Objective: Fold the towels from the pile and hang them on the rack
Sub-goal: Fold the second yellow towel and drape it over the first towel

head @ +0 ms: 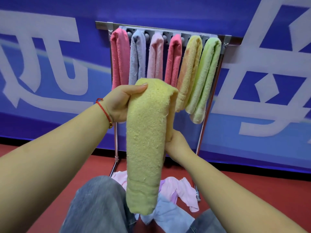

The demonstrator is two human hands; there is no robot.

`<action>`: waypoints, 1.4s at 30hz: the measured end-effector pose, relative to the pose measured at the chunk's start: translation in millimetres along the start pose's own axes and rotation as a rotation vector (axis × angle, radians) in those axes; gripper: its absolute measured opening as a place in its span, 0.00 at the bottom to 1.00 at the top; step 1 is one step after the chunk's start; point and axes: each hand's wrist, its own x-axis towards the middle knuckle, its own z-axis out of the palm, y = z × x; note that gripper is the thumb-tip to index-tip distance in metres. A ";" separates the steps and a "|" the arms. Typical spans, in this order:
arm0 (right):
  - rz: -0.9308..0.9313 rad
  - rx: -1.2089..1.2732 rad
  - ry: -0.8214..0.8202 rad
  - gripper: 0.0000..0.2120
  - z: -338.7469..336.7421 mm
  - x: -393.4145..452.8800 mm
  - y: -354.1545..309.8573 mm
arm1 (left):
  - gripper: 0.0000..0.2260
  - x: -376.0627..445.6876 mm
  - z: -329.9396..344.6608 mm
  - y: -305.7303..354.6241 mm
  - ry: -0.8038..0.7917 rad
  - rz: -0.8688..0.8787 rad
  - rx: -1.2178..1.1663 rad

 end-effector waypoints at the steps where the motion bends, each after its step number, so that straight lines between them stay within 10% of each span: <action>1: 0.006 0.017 -0.043 0.11 1.2 -2.6 0.3 | 0.14 -0.4 -1.1 0.6 -0.002 0.011 -0.013; 19: 0.501 1.006 -0.582 0.16 22.0 -49.9 10.3 | 0.11 4.4 -18.9 -2.1 0.352 0.040 -0.015; 23: 0.503 1.073 -0.579 0.32 11.5 -47.3 9.7 | 0.10 1.8 -41.2 -19.9 0.488 -0.019 -0.003; 26: 0.436 0.983 -0.600 0.15 6.6 -45.5 9.4 | 0.11 -0.5 -51.1 -35.0 0.493 -0.087 0.006; 34: 0.376 1.025 -0.326 0.14 -5.5 -24.6 -4.1 | 0.20 1.4 -73.8 -103.0 0.399 -0.606 0.285; 42: 0.440 1.126 0.055 0.07 -2.4 -15.8 6.6 | 0.33 -5.4 -19.8 -133.9 0.219 -0.484 -0.090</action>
